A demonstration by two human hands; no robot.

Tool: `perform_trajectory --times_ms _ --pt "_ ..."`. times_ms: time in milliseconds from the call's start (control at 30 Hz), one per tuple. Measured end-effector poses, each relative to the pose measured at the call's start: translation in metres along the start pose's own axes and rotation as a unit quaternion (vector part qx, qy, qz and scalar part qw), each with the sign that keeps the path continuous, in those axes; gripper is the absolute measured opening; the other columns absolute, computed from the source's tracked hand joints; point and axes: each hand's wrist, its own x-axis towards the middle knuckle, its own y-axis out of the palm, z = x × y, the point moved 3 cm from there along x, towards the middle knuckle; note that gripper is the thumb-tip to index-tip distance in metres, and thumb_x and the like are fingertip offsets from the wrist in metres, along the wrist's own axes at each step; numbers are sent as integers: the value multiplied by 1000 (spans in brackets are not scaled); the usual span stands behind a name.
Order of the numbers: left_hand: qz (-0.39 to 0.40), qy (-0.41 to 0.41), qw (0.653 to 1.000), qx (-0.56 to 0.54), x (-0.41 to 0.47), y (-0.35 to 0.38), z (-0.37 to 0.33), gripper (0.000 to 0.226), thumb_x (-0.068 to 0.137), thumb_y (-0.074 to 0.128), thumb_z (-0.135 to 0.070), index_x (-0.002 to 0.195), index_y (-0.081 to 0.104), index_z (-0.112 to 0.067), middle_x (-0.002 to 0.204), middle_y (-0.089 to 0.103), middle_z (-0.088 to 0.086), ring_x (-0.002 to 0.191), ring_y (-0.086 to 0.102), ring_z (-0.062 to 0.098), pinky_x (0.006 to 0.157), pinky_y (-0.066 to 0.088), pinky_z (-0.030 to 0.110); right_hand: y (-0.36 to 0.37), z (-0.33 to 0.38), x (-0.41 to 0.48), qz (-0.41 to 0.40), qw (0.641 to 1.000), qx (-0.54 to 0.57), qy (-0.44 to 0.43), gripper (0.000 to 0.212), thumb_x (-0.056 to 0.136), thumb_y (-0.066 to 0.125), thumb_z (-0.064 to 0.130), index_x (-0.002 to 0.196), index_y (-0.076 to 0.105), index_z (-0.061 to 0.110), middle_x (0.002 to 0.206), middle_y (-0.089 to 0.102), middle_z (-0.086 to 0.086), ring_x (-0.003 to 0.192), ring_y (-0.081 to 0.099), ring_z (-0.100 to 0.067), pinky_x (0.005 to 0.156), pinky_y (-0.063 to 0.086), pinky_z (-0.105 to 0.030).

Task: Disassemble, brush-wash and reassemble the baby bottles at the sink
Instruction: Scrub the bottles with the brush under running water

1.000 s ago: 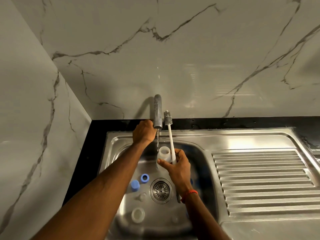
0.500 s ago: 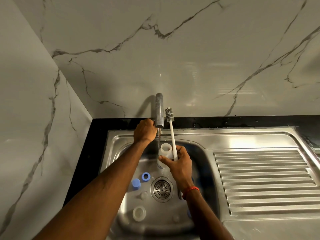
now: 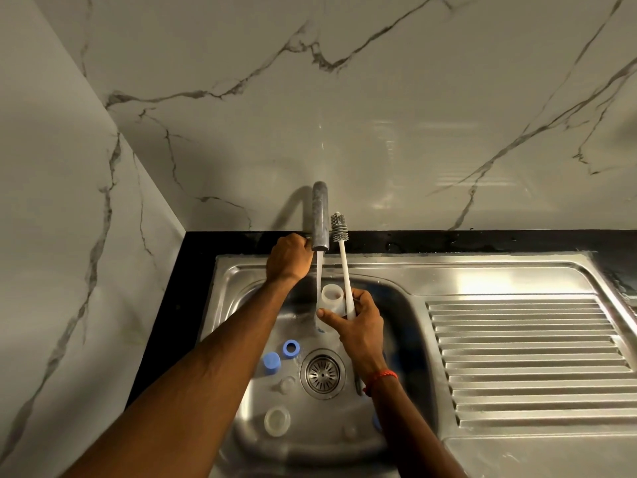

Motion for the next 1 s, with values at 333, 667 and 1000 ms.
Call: perform_trajectory --times_ms 333,667,1000 --pt "33 -37 992 -120 -20 17 22 42 97 55 -53 77 68 -19 70 69 4 64 66 23 61 53 36 -1 2 0 -1 1000 10 -3 50 69 89 35 106 56 29 100 69 7 88 69 -10 73 63 -35" --pt "100 -218 887 -394 -78 64 66 44 97 51 -57 104 70 -19 98 74 9 86 69 19 70 58 38 10 6 -10 15 1000 24 -10 48 68 91 31 102 58 25 93 70 2 81 70 -13 65 60 -27" --pt "-12 -36 986 -163 -4 14 15 43 89 72 -42 55 60 -18 54 59 -4 58 62 21 56 45 31 -10 -2 -4 -8 1000 11 15 49 65 92 39 100 58 32 94 72 4 82 71 -15 69 63 -38"
